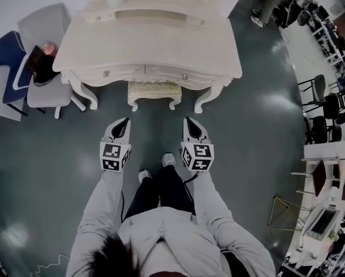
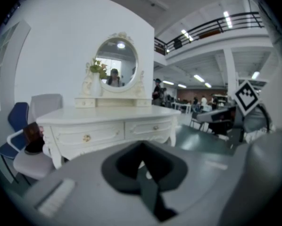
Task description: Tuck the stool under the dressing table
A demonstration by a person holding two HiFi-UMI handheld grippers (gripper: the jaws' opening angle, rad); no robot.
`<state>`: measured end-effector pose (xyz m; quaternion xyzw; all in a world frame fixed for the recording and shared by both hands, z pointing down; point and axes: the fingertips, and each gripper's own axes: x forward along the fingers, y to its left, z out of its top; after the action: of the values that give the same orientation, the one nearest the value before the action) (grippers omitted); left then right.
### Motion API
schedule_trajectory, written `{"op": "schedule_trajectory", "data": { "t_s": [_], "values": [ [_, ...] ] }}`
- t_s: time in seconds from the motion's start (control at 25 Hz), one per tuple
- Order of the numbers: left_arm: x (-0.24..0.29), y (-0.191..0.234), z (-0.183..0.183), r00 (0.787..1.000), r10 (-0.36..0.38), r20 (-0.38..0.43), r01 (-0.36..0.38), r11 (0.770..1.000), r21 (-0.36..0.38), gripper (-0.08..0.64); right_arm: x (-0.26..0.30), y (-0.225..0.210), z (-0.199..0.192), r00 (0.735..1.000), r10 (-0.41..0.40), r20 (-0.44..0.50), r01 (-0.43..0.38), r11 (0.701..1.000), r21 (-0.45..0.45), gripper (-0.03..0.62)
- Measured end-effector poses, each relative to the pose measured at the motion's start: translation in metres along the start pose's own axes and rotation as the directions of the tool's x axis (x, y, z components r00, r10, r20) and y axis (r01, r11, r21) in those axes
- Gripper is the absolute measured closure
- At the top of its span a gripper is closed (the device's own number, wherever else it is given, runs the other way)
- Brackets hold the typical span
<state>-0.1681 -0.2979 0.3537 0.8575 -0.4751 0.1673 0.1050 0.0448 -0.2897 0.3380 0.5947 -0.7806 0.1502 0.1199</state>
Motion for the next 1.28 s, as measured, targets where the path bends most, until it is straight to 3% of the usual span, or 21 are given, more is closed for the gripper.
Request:
{"op": "schedule_trajectory", "data": {
  "t_s": [0.28, 0.76, 1.28],
  "values": [
    [-0.030, -0.002, 0.031, 0.998, 0.021, 0.055, -0.020, 0.999, -0.032, 0.557, -0.031, 0.007, 0.032, 0.999, -0.001, 0.052, 0.002, 1.000, -0.006, 0.591],
    [-0.058, -0.013, 0.083, 0.988, 0.024, 0.151, -0.035, 0.997, 0.070, 0.557, -0.061, 0.020, 0.066, 0.995, 0.021, 0.101, -0.014, 0.998, -0.065, 0.591],
    [-0.082, -0.031, 0.141, 0.965, -0.022, 0.260, -0.006, 0.994, 0.105, 0.557, -0.086, 0.037, 0.137, 0.967, 0.074, 0.242, -0.040, 0.989, -0.143, 0.591]
  ]
}}
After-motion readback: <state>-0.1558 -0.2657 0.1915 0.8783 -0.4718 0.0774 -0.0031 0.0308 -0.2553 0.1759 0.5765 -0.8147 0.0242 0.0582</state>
